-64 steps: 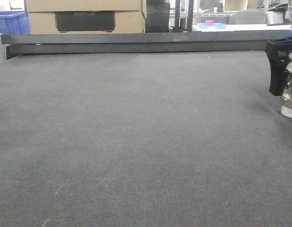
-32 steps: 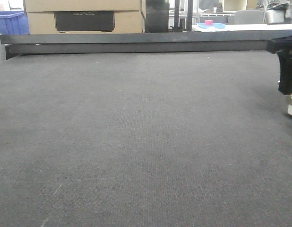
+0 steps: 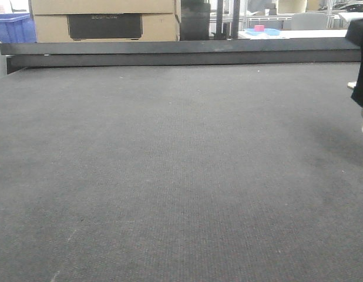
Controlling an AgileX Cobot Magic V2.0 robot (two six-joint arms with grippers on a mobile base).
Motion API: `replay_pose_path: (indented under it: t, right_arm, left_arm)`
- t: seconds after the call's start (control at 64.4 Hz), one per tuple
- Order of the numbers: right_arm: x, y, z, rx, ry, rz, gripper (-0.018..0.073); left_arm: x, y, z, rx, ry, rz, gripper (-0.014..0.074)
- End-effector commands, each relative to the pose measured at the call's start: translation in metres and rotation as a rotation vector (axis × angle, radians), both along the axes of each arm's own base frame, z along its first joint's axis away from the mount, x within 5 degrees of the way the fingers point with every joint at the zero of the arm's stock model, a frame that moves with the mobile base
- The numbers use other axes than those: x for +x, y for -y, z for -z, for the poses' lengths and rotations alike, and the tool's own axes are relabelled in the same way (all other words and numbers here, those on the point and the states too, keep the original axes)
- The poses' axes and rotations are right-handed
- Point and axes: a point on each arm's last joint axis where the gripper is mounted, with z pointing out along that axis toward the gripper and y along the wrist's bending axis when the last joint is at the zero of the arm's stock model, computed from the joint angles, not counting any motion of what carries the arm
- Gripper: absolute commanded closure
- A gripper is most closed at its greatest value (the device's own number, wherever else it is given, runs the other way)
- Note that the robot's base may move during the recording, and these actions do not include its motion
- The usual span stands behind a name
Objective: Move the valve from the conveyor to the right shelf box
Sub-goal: 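Close right then left gripper around each silver valve, then lift both held valves up off the conveyor belt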
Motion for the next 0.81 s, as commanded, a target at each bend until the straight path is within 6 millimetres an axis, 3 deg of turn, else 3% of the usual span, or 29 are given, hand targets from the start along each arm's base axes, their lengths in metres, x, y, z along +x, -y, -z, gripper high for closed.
replay_pose_path:
  t: [0.0, 0.202, 0.403, 0.791]
  right_arm:
    - [-0.012, -0.003, -0.016, 0.022, 0.084, -0.020, 0.0714]
    - [-0.025, -0.003, -0.031, 0.056, 0.137, -0.018, 0.0714]
    - [-0.026, -0.002, -0.032, 0.057, 0.131, -0.019, 0.0714]
    - [-0.026, -0.003, -0.032, 0.065, 0.135, -0.017, 0.0714]
  left_arm:
    - [0.020, -0.004, 0.012, -0.008, -0.034, 0.010, 0.0015]
    - [0.053, -0.011, 0.053, -0.009, -0.131, 0.051, 0.0015]
    - [0.075, -0.028, 0.087, -0.029, -0.143, 0.013, 0.0015]
    - [0.093, -0.026, 0.123, -0.139, -0.173, 0.027, 0.0015]
